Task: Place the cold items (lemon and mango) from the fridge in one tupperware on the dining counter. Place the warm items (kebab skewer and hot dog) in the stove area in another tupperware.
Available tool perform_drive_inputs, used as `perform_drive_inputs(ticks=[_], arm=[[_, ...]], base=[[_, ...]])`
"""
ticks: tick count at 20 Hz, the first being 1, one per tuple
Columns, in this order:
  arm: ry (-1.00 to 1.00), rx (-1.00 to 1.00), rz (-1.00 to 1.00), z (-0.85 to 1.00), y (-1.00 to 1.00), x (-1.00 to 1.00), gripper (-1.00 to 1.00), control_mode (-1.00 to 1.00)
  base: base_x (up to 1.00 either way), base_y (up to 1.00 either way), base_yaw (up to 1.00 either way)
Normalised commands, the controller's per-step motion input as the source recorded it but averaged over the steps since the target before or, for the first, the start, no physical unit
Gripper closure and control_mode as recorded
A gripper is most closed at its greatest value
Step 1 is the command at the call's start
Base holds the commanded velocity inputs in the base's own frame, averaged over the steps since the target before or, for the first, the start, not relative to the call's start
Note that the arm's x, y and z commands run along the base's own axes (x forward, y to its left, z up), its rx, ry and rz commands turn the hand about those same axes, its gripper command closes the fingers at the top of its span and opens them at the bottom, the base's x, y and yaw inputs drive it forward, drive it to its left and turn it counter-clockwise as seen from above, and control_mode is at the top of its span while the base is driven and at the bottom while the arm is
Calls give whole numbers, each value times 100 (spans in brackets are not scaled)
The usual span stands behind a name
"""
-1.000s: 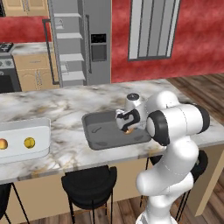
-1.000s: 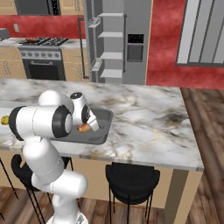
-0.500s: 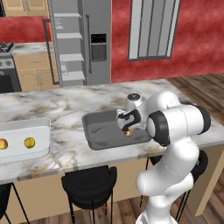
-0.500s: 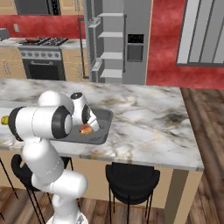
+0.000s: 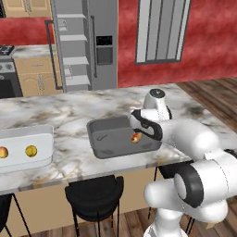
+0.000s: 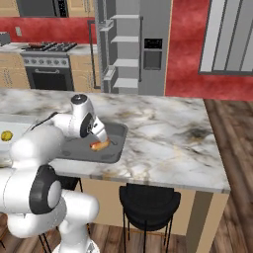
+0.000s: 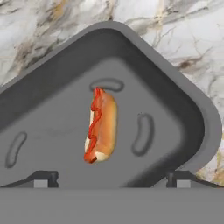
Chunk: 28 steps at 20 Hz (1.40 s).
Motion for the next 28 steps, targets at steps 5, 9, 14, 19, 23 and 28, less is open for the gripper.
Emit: perform_drive_inputs(ticks=[5,9,14,19,23,28], arm=[[0,-4,33,100,0,-100,-100,-100],[19,-6,33,89,0,-100,-100,-100],[9,-19,11,0,-2,-100,-100,-100],[16,-23,5,7,-15,-87,-100,-100],[7,5,3,1,2,-16,-100,-100],[6,0,7,-15,-15,-1,-100,-100]], base=[[0,0,0],[0,0,0],[0,0,0],[0,0,0],[0,0,0],[0,0,0]])
